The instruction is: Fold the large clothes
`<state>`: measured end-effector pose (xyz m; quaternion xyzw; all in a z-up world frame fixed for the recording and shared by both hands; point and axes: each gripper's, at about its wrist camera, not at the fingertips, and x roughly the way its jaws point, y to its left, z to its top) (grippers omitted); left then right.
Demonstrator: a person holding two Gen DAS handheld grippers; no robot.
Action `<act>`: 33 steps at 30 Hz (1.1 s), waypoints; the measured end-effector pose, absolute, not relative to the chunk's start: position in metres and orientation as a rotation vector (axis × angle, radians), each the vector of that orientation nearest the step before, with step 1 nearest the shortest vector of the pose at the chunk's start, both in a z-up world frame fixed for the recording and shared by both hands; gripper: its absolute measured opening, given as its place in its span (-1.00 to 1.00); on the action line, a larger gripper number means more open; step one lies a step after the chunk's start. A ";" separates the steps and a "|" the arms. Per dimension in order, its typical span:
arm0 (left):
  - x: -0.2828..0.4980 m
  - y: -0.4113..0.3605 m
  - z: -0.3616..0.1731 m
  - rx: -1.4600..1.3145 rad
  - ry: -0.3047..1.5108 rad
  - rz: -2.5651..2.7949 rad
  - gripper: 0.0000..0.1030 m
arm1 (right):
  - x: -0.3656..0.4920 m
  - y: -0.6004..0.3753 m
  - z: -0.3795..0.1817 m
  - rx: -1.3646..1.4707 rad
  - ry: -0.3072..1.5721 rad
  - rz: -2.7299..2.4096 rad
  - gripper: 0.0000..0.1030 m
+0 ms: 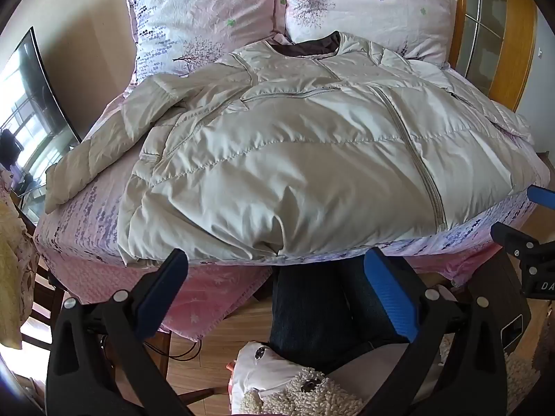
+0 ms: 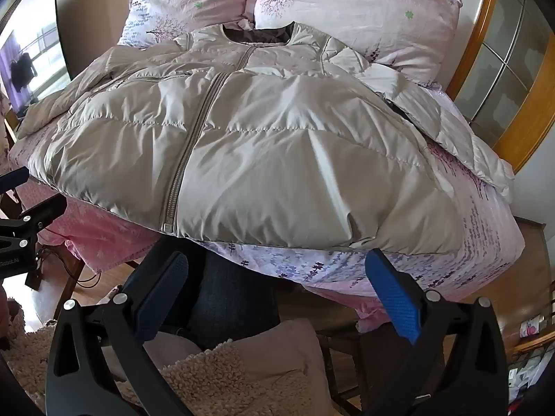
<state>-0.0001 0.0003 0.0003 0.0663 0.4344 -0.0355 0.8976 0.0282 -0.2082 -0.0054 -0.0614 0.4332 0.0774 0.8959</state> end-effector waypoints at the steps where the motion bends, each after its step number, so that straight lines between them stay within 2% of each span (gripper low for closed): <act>1: 0.000 0.000 0.000 0.139 0.901 -0.073 0.96 | 0.028 -0.208 -0.005 -0.127 0.898 0.162 0.97; 33: 0.000 0.000 0.000 0.139 0.904 -0.072 0.96 | 0.029 -0.208 -0.008 -0.112 0.909 0.174 0.97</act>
